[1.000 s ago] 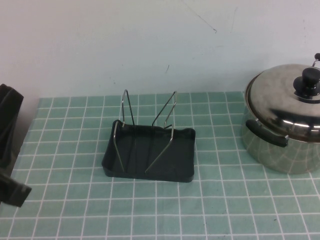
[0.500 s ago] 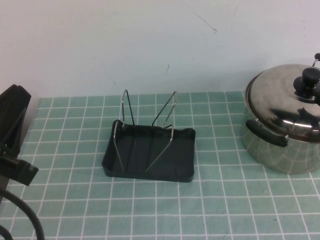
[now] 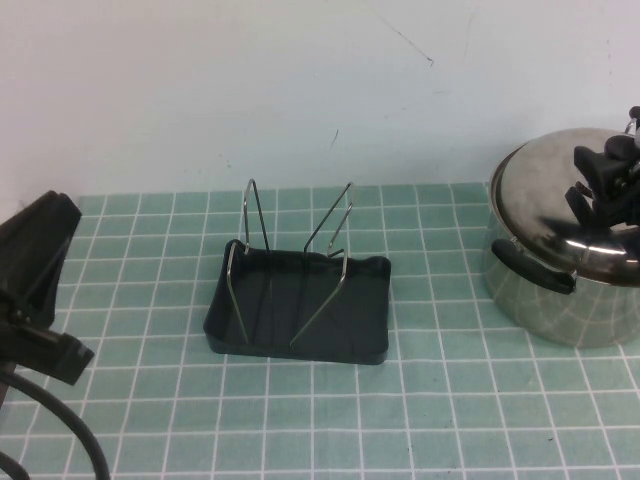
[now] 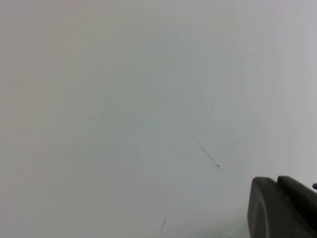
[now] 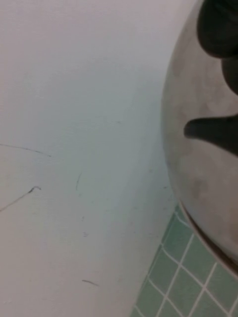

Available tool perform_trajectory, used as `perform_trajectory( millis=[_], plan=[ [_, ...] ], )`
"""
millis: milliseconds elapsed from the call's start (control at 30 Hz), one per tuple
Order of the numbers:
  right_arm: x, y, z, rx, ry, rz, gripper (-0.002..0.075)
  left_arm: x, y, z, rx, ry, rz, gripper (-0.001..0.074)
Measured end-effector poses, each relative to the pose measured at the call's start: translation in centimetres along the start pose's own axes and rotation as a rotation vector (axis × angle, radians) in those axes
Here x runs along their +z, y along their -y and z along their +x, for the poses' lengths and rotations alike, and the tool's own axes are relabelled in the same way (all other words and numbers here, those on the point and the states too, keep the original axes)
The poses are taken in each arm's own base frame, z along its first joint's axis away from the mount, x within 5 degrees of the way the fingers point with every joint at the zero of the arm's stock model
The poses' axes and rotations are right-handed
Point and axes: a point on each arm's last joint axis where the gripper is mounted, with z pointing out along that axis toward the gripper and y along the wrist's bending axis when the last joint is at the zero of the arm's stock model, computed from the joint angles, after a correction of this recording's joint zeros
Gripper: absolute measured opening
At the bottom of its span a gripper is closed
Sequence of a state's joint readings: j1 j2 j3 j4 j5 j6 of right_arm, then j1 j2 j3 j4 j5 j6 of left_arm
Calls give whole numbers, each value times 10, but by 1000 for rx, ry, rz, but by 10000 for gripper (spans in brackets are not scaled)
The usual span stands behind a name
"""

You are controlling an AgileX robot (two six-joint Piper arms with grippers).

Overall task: Put pot lid on rack
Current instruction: Open the pot, then hand over the pot lid

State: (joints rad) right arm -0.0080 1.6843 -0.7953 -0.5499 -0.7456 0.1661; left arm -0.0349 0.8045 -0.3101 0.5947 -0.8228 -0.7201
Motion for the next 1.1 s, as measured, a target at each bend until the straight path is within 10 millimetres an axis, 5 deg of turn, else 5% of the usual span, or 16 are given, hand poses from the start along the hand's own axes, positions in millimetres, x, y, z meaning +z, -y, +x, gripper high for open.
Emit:
perform_trajectory(
  millis=[233,400,667,967,1100],
  plan=[
    [7,0,13,29,-31,4,566,0,2,3,-31,-37,22,-3],
    [8,2,13,62,-18,21,340,0,2,4,-71,-43,23,-3],
    [9,1,8,51,61,11,347,0,3,4,-247,-48,22,-3],
    [-26,5,-63,-4,385,49,347,0,3,4,-760,-52,13,42],
    [-49,-18,-99,-102,493,-53,347,0,7,4,-991,-81,53,273]
  ],
)
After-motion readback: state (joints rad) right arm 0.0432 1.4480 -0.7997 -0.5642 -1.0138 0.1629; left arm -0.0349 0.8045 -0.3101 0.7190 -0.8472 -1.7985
